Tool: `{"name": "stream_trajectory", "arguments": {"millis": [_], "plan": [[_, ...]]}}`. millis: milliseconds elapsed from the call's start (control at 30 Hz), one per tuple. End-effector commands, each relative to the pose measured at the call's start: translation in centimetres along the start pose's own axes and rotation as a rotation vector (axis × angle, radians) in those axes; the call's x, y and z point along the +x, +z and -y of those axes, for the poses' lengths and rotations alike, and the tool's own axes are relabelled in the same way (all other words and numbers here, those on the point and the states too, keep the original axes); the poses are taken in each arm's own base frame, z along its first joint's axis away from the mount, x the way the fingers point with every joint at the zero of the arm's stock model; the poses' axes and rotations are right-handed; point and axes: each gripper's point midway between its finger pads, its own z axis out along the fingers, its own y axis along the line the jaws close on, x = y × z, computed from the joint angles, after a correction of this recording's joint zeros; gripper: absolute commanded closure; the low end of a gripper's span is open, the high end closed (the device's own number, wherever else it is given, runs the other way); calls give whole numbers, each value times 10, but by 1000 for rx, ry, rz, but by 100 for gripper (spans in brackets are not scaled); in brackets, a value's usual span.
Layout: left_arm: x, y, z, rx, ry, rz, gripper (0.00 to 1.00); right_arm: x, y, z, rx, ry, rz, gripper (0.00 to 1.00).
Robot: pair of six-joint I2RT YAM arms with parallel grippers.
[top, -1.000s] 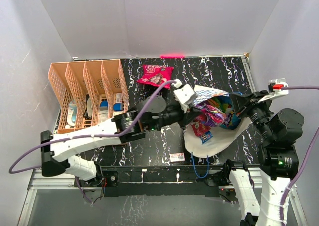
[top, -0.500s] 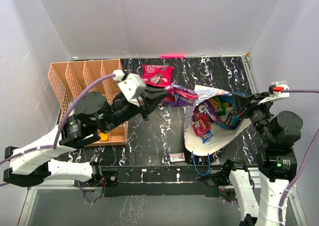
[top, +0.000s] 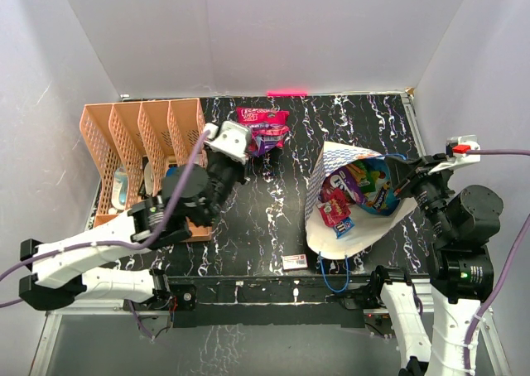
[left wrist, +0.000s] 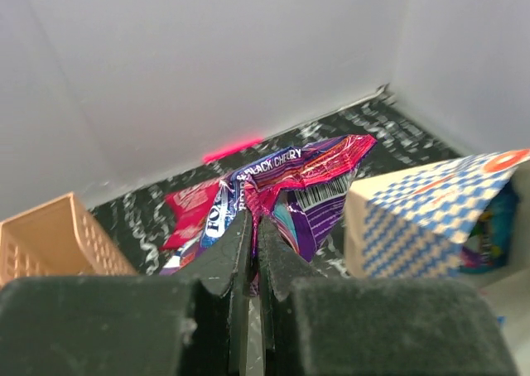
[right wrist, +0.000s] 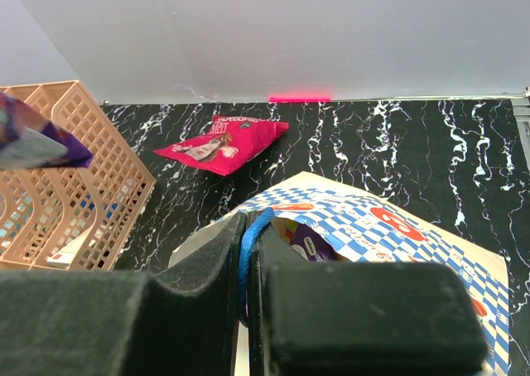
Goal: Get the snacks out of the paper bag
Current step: Place the snack at the center of the board.
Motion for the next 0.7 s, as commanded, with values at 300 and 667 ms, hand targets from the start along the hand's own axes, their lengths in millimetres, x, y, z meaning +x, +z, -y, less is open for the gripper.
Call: {"name": "stream_trajectory", "arguments": {"millis": [300,667], "plan": [[128,31,-28,-302,-78,-221,100,-29,-6,-10,-28,-43,95,92],[246,61,-53,-359,30,-506,100,-33,-8,-13,-36,-45,100,92]]}}
